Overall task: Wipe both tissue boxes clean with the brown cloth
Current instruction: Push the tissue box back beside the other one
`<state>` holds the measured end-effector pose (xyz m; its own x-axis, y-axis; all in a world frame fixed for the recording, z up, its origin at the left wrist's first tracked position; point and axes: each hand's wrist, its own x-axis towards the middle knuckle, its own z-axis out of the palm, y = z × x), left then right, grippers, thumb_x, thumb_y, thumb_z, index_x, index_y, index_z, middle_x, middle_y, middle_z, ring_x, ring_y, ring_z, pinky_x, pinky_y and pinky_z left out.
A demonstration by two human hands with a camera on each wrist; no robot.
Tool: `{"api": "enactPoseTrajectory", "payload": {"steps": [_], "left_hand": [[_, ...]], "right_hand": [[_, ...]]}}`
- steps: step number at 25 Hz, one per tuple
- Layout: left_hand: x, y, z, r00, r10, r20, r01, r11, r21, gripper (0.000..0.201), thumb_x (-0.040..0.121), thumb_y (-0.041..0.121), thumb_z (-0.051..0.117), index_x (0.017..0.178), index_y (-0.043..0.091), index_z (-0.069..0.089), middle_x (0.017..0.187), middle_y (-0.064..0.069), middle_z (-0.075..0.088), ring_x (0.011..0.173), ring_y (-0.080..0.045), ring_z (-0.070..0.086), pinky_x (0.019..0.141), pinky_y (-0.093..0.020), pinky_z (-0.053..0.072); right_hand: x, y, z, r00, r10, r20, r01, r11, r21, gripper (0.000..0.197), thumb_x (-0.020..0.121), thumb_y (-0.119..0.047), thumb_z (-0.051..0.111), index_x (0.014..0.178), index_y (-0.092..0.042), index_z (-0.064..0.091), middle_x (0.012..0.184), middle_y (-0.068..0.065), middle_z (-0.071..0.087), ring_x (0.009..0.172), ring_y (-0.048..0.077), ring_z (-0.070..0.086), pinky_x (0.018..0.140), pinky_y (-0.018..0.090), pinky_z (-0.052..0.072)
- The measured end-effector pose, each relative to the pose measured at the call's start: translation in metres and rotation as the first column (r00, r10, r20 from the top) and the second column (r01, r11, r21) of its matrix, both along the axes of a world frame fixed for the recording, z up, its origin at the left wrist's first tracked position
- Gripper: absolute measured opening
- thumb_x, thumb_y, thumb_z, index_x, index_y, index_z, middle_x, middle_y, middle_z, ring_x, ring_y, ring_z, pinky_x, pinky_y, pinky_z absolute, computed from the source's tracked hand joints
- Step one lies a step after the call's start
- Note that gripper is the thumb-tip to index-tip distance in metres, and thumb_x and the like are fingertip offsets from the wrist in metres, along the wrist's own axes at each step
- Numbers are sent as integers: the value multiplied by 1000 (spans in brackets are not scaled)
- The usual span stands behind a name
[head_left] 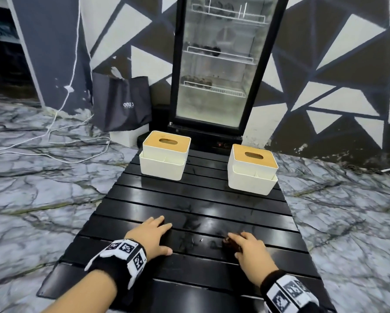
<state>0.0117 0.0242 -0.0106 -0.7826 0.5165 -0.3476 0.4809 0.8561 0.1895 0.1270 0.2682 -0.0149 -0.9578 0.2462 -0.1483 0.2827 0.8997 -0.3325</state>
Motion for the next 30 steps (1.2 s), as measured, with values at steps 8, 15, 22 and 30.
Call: {"api": "enactPoseTrajectory", "payload": {"steps": [8,15,22,30], "left_hand": [[1,1,3,999,10,38,-10,1000,-4,76,89,52,52,149,33,10,159,8,-3,147,-16,-3,116,-41,23],[2,-1,0,999,12,34,-12,1000,18,77,88,52,54,149,33,11,159,8,-2,147,-16,-2,115,-42,25],[2,-1,2,998,12,54,-13,1000,17,76,89,51,53,149,33,10,159,8,-3,147,-16,-4,115,-43,25],[-1,-1,-4,1000,2,29,-3,1000,19,78,88,52,53,150,32,10,159,6,-2,147,-16,-2,116,-41,23]], "right_hand": [[-71,-33,7,1000,-10,18,9,999,38,47,89,-15,50,134,-26,41,133,11,44,122,31,41,104,30,31],[-56,-87,-5,947,318,-33,-319,948,-14,53,88,-7,49,134,-32,40,138,1,37,122,27,33,106,34,31],[-75,-46,11,989,146,5,-147,988,42,48,88,-4,45,129,-29,47,134,6,41,119,29,38,102,30,30],[-60,-89,-3,961,267,64,-270,962,31,56,88,-2,43,136,-30,36,134,6,34,122,31,32,101,45,39]]}}
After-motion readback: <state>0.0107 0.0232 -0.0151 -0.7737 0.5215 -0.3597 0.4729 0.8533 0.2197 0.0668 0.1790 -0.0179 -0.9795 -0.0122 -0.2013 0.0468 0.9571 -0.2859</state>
